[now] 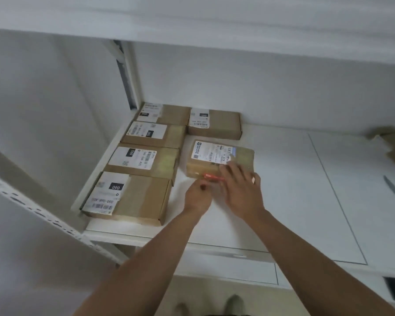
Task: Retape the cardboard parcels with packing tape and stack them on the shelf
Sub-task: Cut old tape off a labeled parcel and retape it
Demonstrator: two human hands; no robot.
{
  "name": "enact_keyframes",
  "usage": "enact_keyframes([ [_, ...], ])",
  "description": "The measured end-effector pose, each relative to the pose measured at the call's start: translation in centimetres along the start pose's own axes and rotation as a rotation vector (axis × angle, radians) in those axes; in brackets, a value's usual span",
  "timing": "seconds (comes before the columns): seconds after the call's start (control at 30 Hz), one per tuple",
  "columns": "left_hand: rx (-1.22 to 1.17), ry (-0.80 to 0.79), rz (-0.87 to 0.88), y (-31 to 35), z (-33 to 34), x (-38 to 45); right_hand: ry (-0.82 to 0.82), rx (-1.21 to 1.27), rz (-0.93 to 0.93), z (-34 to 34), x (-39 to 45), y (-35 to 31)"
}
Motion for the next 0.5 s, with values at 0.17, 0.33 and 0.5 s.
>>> enact_keyframes([
  [0.17,-0.149,-0.244,-0.138,0.2,0.4,1.0,-0.246,0.027,0.123,1.9,4.4,1.3],
  [0.33,-0.157,-0.343,-0.146,0.4,0.6,1.6,-0.376,0.06,0.119,2.7,8.6,0.7],
  [0.5,-0.106,-0.342,-0.139,0.0,0.9,2.1,-0.38,0.069,0.13,3.0,10.3,-0.3],
])
Point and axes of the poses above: each hand's wrist, its own x-axis towards the middle knuckle, its own z-axis out of the palm, y = z × x, the point moved 8 cm from there along x, towards the middle knuckle, and after that the axes turned 7 degrees about x, right-handed, at the moved point
